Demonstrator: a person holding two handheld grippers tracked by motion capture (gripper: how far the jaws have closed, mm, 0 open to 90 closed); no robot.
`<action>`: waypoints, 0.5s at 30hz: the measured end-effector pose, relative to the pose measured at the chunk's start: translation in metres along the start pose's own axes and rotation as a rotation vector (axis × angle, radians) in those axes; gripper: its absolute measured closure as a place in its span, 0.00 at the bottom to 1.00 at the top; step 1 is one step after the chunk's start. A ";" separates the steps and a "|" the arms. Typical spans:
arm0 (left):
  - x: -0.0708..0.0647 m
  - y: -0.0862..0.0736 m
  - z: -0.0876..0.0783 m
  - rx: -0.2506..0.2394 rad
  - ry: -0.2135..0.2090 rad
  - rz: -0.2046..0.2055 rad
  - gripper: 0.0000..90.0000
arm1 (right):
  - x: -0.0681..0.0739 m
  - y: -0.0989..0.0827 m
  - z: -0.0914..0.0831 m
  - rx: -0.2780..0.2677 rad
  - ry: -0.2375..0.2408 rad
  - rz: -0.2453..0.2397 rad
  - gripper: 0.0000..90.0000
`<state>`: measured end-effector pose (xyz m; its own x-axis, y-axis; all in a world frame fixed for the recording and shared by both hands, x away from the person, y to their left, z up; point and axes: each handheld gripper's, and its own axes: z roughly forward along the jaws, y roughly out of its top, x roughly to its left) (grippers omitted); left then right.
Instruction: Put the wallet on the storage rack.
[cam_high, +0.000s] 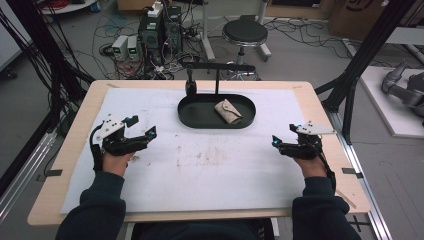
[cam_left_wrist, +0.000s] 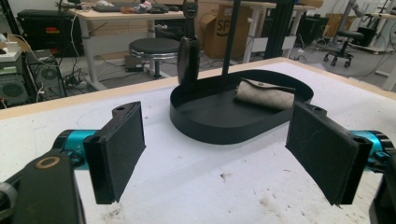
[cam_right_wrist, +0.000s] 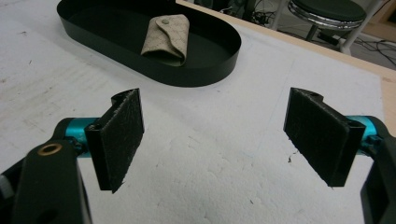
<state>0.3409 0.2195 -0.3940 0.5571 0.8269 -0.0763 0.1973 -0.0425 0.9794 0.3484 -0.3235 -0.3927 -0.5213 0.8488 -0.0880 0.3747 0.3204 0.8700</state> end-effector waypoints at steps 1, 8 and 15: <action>0.000 0.000 0.000 -0.001 -0.002 0.000 0.21 | 0.000 0.000 0.000 -0.001 -0.003 -0.004 0.23; -0.001 0.000 0.001 0.008 -0.003 0.004 0.21 | -0.001 -0.001 0.002 0.006 -0.006 -0.014 0.23; -0.001 -0.001 0.002 0.011 -0.006 0.003 0.21 | 0.000 0.000 0.002 0.006 -0.004 -0.011 0.23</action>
<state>0.3412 0.2176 -0.3952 0.5629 0.8232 -0.0744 0.2040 -0.0511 0.9776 0.3500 -0.3229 -0.3941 -0.5226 0.8468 -0.0992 0.3739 0.3322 0.8660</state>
